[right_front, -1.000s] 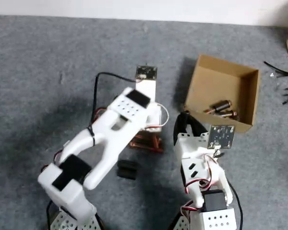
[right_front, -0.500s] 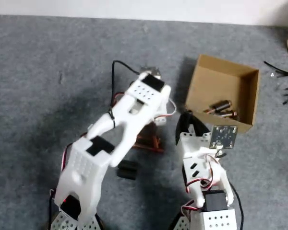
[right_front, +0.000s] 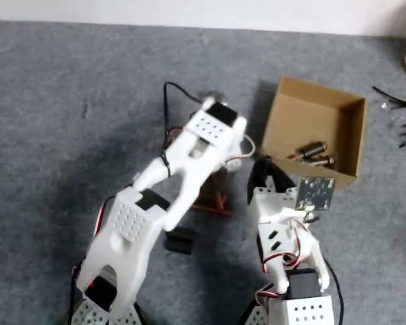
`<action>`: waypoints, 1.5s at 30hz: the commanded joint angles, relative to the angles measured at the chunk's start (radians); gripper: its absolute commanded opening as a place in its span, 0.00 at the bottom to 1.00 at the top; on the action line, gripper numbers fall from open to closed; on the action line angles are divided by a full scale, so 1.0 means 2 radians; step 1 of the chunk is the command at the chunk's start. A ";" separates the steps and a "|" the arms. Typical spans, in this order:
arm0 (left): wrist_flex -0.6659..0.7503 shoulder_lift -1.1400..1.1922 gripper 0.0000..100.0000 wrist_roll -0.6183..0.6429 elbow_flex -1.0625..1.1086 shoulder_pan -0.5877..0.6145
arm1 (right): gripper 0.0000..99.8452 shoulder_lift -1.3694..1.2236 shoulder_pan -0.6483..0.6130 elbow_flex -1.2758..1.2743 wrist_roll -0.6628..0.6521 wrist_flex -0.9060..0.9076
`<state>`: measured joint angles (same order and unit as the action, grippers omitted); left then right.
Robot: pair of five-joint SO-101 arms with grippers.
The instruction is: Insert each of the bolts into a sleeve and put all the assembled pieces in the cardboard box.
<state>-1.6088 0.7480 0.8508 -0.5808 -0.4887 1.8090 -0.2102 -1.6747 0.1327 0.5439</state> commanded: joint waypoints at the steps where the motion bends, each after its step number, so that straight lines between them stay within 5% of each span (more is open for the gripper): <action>1: -0.019 -0.007 0.19 0.007 -0.021 -0.013 | 0.01 0.013 0.005 -0.033 -0.007 -0.013; 25: -0.018 0.050 0.19 0.007 -0.021 -0.017 | 0.01 0.013 0.005 -0.033 -0.007 -0.013; 31: -0.018 0.034 0.00 0.005 -0.022 -0.013 | 0.01 0.013 0.005 -0.033 -0.007 -0.013; 45: -0.046 -0.025 0.00 -0.044 -0.019 -0.033 | 0.01 0.013 0.005 -0.033 -0.007 -0.013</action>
<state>-1.6655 0.8155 0.7833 -0.6099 -0.5209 1.8151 -0.2102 -1.6747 0.1327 0.5439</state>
